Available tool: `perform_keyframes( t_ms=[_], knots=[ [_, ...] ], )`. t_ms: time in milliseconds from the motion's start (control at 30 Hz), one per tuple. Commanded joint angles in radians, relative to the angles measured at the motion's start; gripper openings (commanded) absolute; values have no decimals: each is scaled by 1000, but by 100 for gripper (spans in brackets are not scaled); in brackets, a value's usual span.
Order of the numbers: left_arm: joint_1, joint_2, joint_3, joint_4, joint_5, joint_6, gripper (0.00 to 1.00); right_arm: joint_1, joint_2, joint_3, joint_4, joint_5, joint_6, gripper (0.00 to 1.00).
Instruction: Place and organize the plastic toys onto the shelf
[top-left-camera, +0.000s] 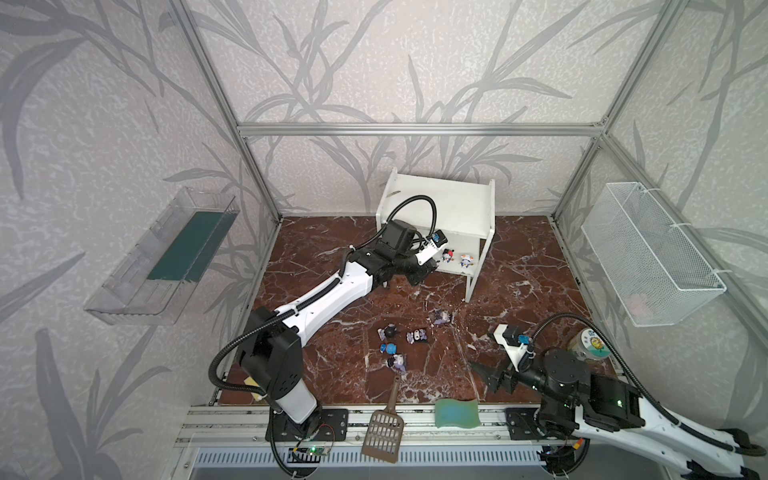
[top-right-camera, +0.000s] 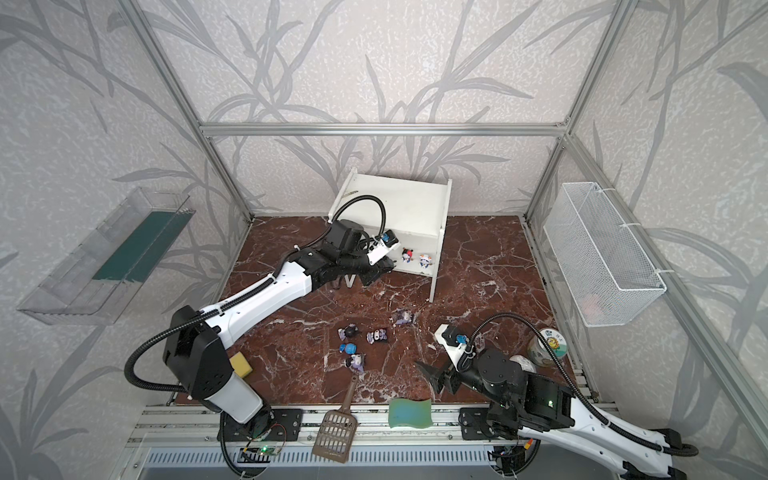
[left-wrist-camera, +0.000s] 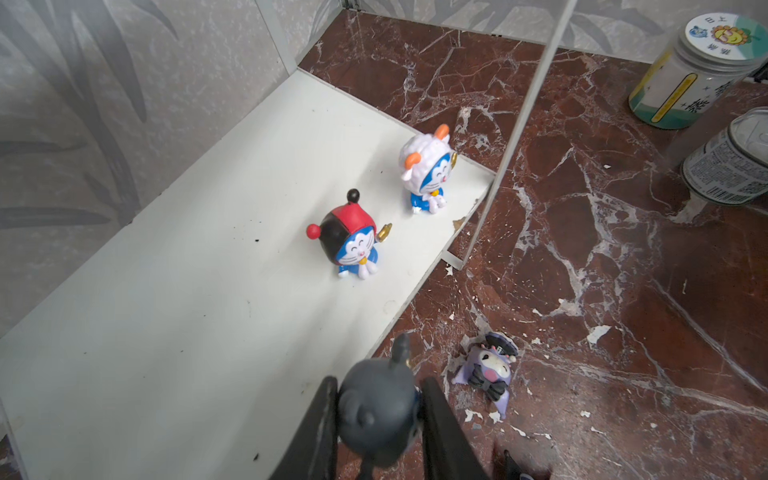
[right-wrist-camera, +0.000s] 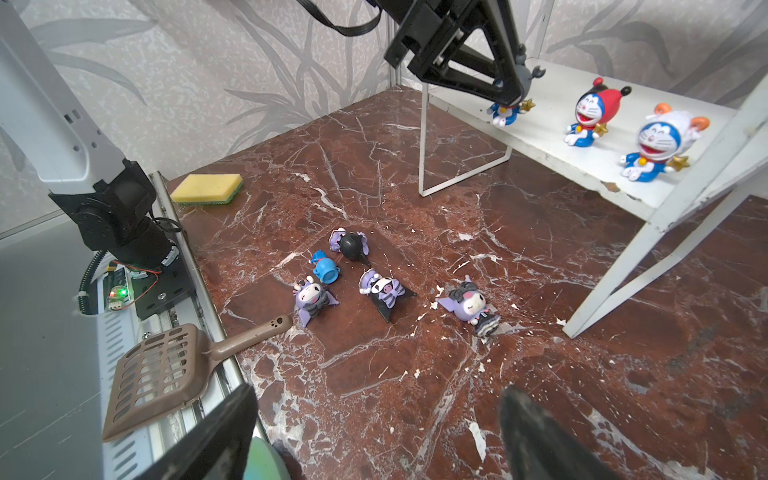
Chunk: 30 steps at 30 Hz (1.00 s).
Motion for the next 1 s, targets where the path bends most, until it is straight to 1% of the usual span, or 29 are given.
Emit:
perform_keyframes(
  t_ms=[0,200,433,800,967],
  knots=[
    [17,12,34,49,25,25,24,9,-26,23,-16,27,-4,90],
    [44,34,41,75,58,9,25,8,-35,21,-16,31,-1,90],
    [61,43,43,96,70,3,26,8,-31,21,-13,24,3,90],
    [66,45,20,160,27,-7,27,8,-43,12,-19,23,10,90],
    [67,30,-13,198,17,-14,27,9,-43,8,-14,19,12,90]
  ],
)
